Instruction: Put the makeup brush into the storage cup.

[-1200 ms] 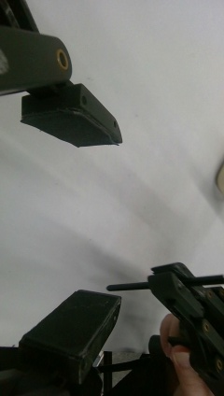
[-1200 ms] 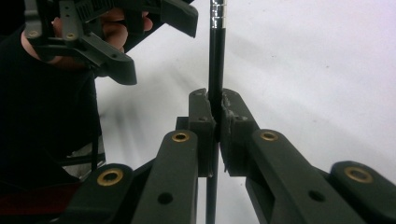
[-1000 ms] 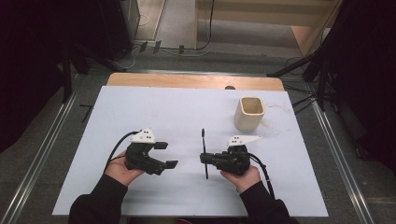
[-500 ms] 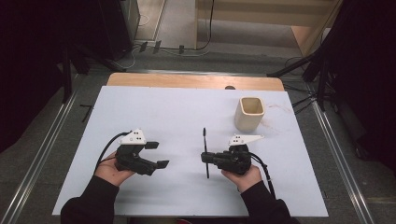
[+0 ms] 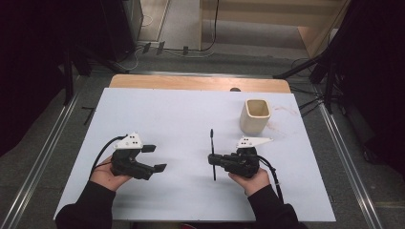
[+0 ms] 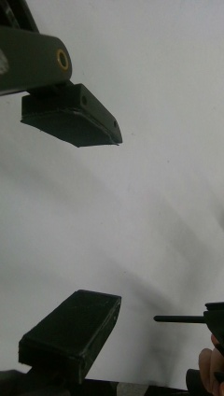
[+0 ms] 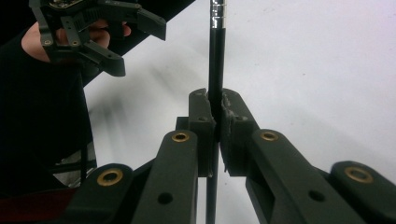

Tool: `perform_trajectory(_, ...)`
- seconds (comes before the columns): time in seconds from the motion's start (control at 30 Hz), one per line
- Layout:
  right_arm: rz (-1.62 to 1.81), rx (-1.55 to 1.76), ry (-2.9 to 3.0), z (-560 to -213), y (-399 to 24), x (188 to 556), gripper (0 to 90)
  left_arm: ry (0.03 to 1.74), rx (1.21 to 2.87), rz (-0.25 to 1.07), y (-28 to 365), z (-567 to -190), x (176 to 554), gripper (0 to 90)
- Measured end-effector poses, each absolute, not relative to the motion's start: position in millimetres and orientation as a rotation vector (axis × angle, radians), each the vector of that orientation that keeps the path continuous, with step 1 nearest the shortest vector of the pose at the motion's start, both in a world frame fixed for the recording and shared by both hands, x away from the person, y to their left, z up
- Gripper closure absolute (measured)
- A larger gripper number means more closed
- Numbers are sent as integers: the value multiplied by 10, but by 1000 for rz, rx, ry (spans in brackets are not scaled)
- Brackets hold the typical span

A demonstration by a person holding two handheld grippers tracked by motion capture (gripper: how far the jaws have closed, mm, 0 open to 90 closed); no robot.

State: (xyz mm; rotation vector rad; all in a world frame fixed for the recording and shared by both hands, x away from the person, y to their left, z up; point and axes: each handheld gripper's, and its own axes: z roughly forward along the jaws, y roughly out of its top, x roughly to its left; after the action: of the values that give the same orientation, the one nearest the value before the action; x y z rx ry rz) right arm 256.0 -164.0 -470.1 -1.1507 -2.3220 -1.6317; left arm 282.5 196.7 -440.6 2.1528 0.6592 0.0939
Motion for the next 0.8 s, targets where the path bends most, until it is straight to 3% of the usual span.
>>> perform_trajectory(0.8, -1653, -1261, -2350, -4587, -1952, 2600, 859, 679, 2145, 84, 2019, -4421, 2845, 191)
